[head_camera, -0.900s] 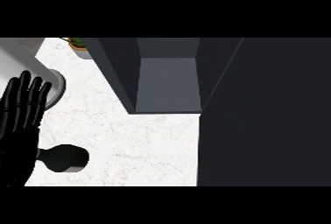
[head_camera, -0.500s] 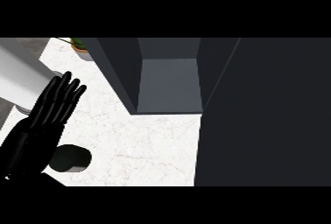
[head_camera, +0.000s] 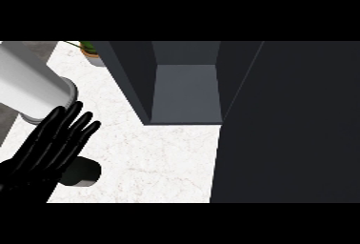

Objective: Pick up the wine, place it into the cabinet and close the cabinet

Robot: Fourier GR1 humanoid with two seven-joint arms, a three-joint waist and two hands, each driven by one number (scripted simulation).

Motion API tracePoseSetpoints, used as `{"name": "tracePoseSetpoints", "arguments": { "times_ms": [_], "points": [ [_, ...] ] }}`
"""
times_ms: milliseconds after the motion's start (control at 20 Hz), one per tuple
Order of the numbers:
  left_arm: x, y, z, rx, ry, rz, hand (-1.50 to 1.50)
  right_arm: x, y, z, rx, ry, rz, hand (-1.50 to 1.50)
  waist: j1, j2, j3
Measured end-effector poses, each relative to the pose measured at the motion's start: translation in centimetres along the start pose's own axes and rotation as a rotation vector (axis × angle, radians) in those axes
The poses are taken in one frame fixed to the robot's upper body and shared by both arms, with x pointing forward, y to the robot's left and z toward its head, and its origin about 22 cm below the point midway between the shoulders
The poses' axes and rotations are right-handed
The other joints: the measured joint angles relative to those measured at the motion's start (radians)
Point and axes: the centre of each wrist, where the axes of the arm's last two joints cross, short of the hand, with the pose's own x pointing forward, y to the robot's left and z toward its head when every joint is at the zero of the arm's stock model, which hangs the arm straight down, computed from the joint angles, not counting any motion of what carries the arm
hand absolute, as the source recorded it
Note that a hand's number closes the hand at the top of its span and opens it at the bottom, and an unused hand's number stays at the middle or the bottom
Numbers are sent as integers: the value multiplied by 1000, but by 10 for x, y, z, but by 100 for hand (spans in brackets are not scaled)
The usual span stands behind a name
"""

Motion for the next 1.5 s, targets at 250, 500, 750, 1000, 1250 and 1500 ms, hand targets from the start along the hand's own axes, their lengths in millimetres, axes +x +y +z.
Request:
{"name": "tracePoseSetpoints", "arguments": {
  "times_ms": [250, 500, 750, 1000, 1250, 1500],
  "points": [
    [6, -8, 7, 11, 71, 31, -150, 6, 5, 5, 10, 33, -8, -150, 2, 1, 0],
    [9, -15, 4, 21, 130, 59, -150, 11, 11, 3, 12, 49, -20, -150, 5, -1, 0],
    [11, -20, 1, 32, 158, 73, -150, 12, 13, 4, 5, 54, -22, -150, 5, -3, 0],
    [16, -20, 0, 66, 185, 71, -150, 13, 14, 2, -3, 65, -22, -150, 12, -6, 0],
    [24, -16, -3, 107, 175, 44, -150, 14, 15, 0, -3, 70, -18, -150, 12, -7, 0],
    [31, -8, -2, 163, 178, 14, -150, 14, 12, 2, -13, 72, -2, -150, 13, -8, 0]
  ]
}}
